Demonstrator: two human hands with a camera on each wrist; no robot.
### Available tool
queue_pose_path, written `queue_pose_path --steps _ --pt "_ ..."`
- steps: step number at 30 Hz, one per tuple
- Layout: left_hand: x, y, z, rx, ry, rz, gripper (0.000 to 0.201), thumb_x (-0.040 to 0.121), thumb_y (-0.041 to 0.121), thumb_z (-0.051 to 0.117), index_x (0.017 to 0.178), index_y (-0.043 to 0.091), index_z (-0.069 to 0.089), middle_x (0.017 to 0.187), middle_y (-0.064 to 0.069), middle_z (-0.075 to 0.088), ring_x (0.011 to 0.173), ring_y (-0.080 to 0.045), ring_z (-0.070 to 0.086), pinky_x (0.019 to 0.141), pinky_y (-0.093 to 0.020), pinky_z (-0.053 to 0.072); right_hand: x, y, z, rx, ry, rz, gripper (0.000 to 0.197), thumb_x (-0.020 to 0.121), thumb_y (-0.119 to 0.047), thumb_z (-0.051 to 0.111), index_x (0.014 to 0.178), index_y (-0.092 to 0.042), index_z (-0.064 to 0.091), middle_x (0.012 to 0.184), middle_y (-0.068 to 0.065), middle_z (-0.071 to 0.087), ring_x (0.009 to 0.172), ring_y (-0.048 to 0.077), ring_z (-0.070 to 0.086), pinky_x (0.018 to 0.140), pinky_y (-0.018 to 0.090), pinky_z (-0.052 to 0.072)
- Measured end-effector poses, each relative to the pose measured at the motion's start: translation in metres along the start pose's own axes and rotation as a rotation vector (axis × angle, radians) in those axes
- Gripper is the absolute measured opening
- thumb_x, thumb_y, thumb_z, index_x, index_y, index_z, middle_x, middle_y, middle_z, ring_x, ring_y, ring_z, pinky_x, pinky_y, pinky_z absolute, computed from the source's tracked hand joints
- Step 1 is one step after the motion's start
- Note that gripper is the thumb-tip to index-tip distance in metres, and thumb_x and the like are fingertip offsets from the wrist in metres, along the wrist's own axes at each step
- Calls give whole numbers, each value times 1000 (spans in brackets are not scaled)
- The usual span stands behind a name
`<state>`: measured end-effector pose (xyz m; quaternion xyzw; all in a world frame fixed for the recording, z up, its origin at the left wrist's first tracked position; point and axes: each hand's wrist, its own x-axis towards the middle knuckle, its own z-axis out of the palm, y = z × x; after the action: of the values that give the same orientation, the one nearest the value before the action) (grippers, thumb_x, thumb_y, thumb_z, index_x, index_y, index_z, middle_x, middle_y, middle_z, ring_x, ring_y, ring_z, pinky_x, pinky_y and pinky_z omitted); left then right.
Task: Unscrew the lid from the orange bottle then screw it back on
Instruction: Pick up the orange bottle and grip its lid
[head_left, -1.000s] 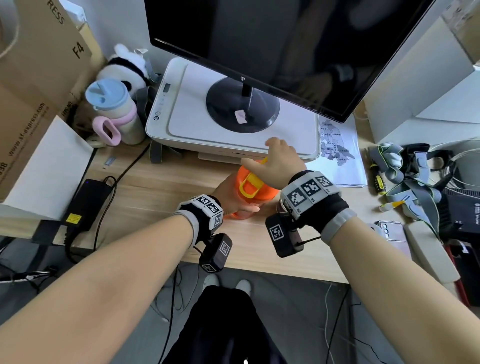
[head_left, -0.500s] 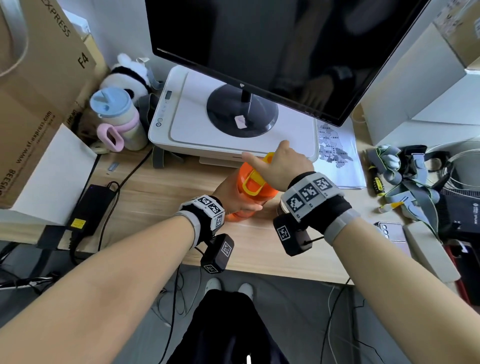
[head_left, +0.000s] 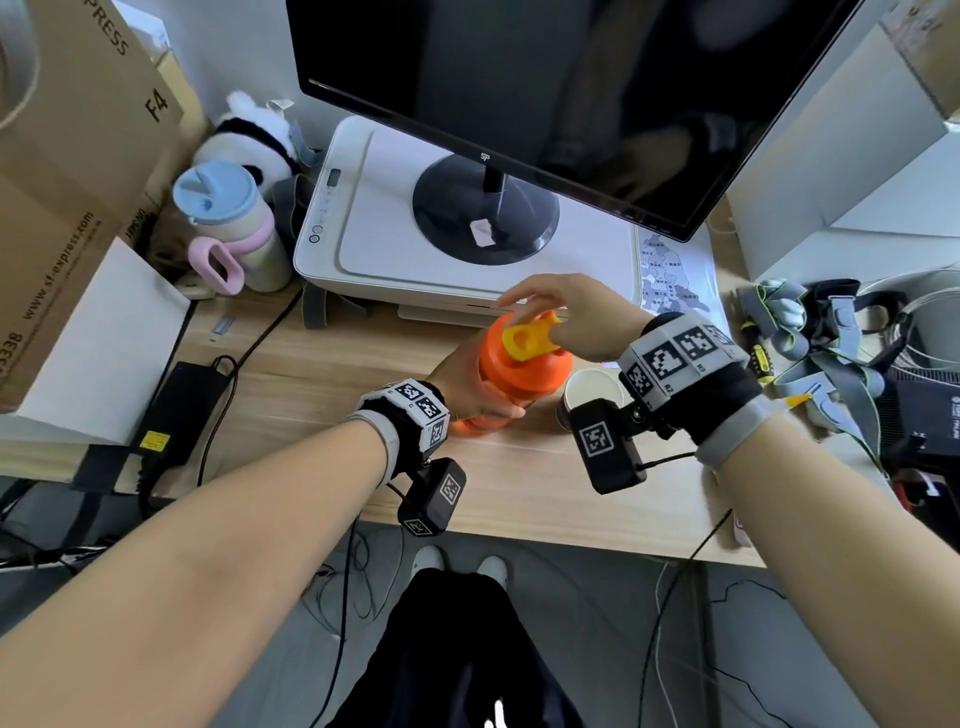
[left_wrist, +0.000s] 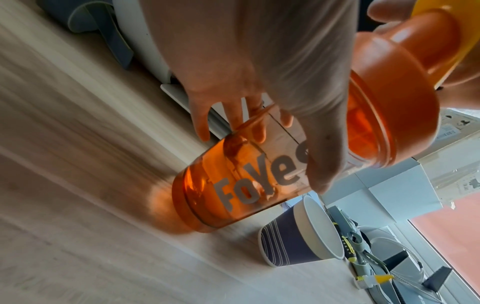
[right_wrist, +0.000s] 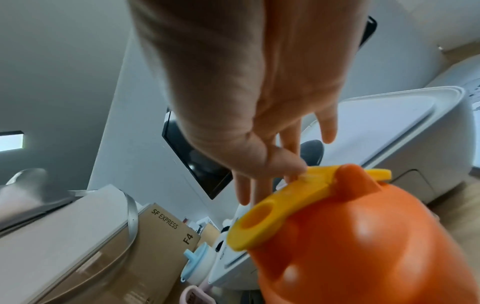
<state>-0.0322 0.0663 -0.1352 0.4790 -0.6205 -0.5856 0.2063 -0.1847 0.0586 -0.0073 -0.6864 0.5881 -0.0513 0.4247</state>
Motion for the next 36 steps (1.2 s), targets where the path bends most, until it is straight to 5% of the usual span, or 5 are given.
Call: queue_pose_path --steps 5,10,21,28,36 --pt "2 0 -4 -94 -6 -17 76 60 -3 82 113 36 44 107 -11 64 88 -18 58 77 -26 47 4 5 16 40 233 112 47 83 -40 57 123 -16 52 123 4 60 116 22 53 99 37 45" --pt "7 -2 -3 -55 24 -51 86 49 16 87 125 23 46 95 1 67 78 -13 64 70 -32 50 2 0 22 -271 316 345 88 67 -80 43 124 -12 45 126 9 53 110 32 56 77 37 42" --pt "7 5 0 -12 39 -38 82 54 11 87 124 23 46 118 -3 63 110 -21 59 95 -36 48 1 -4 -4 -80 -17 -14 73 66 10 42 117 -39 61 133 -6 58 122 22 51 96 45 51" --pt "7 14 0 35 40 -54 84 47 29 86 124 21 54 117 -2 68 110 -20 63 99 -42 49 6 10 9 -195 255 153 61 72 -37 70 128 -22 51 135 8 47 125 29 44 103 44 41" --pt "6 11 0 41 48 -68 80 56 7 87 124 20 47 110 2 62 104 -16 58 86 -24 45 -2 9 -1 -74 178 53 51 78 3 36 109 -25 66 141 7 45 133 29 34 112 42 29"
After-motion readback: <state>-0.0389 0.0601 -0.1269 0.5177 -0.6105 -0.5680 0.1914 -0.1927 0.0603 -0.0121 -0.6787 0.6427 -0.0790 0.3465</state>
